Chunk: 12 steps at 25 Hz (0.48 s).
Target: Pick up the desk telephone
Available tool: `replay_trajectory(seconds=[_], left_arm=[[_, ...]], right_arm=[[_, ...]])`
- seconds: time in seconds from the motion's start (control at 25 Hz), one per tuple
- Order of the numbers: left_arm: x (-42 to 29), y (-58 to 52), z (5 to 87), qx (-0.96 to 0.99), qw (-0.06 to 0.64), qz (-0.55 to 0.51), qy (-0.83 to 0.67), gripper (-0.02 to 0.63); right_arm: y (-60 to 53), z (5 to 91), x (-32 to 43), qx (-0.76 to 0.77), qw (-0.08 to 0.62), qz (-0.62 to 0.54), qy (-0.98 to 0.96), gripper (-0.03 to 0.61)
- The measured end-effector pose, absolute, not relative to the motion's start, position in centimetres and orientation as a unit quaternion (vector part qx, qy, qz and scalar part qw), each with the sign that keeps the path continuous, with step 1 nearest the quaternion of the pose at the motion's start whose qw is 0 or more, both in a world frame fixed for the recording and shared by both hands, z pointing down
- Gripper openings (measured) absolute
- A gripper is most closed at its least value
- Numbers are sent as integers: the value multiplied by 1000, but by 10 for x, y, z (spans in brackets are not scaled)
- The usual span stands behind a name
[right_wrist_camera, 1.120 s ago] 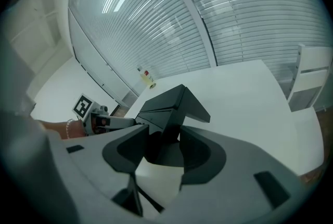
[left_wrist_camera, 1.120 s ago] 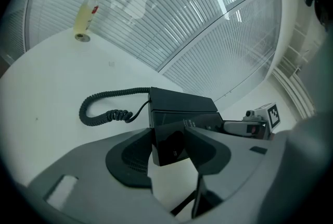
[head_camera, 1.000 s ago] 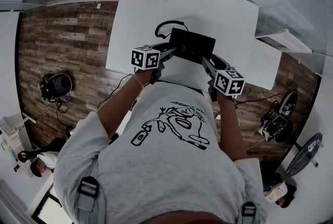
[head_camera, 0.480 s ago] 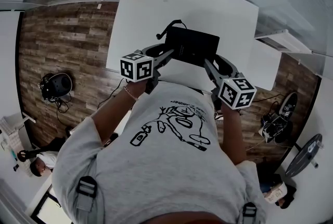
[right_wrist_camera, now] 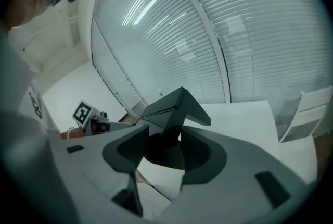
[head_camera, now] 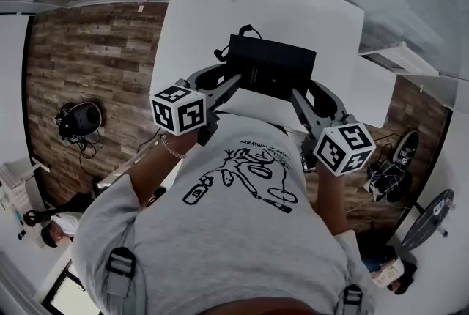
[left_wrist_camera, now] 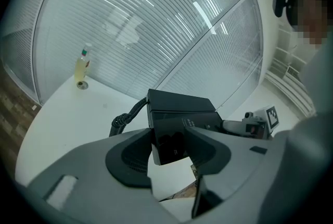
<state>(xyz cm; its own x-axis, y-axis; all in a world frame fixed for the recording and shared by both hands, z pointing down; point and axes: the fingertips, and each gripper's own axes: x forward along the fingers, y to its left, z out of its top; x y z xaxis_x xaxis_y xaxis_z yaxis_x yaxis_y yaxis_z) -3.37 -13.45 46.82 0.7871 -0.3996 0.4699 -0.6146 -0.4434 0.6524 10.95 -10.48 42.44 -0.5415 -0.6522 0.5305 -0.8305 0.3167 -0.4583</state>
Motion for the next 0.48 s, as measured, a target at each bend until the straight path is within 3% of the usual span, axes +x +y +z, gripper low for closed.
replay_trajectory(seconds=[0.48], left_arm=[[-32, -132, 444, 851, 411, 115, -306, 181]], right_arm=[[-102, 400, 112, 468, 114, 332, -811, 172]])
